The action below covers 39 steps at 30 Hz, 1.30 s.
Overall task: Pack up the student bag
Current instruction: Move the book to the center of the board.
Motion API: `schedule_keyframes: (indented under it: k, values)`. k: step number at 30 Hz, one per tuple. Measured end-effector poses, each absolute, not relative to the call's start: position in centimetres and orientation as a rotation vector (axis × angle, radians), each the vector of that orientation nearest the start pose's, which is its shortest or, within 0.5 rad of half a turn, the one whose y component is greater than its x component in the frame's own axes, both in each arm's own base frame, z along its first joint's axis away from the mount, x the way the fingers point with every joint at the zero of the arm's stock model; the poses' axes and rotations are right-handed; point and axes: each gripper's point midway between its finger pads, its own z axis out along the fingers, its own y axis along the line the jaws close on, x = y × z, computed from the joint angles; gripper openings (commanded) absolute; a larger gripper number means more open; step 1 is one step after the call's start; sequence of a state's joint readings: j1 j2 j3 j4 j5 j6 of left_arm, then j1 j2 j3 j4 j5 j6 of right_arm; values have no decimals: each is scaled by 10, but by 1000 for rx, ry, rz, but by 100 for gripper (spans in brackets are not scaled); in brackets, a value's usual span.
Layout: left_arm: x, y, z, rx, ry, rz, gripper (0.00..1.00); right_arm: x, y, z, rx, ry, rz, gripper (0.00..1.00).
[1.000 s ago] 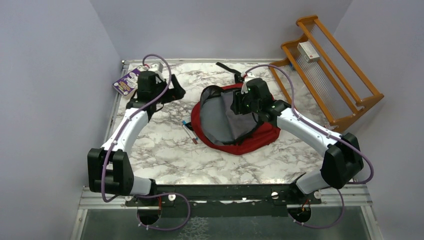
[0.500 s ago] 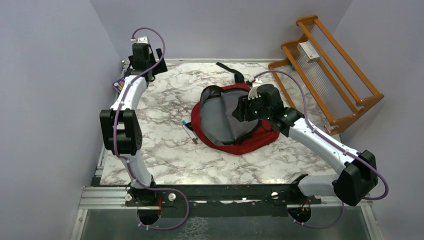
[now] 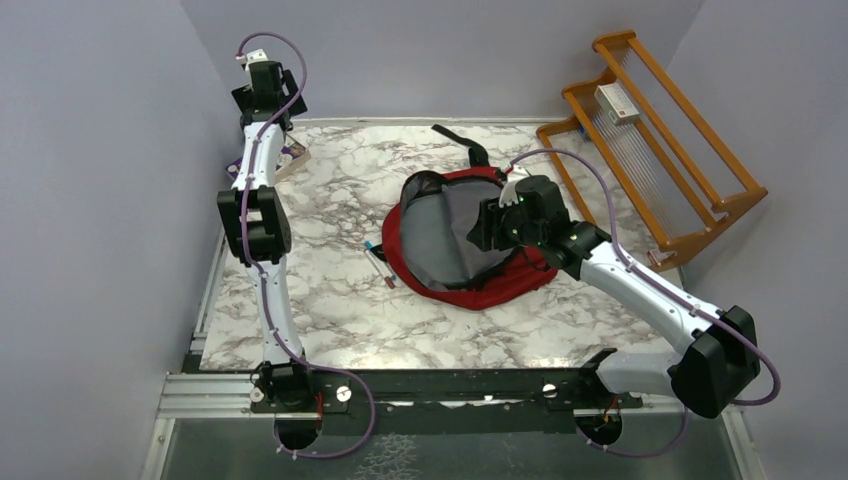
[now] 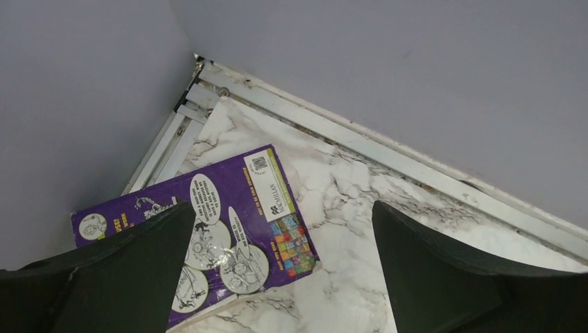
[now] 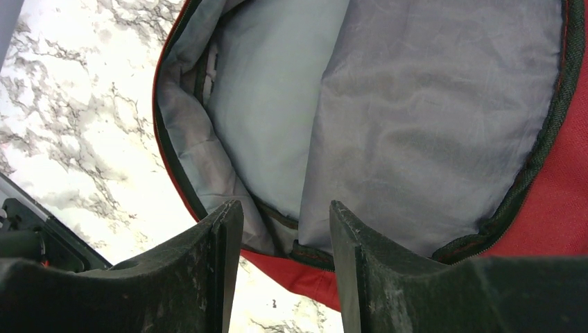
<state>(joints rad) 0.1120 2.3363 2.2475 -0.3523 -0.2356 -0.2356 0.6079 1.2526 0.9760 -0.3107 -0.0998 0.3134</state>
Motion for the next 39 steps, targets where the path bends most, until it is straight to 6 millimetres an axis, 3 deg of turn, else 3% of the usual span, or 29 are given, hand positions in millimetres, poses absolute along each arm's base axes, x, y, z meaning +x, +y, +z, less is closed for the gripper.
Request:
schedule_keyframes:
  k: [6, 13, 29, 34, 39]
  values:
    - [657, 116, 154, -537, 1990, 203, 99, 288, 237, 180, -389, 2207, 622, 54]
    - [666, 123, 105, -557, 2036, 232, 99, 291, 239, 159, -410, 2269, 592, 54]
    - [679, 136, 78, -585, 2007, 247, 96, 293, 250, 139, -442, 2339, 619, 54]
    - [673, 136, 60, -588, 2043, 253, 89, 294, 251, 139, -444, 2340, 620, 54]
    - [671, 135, 56, -588, 2036, 250, 85, 294, 252, 140, -440, 2340, 627, 54]
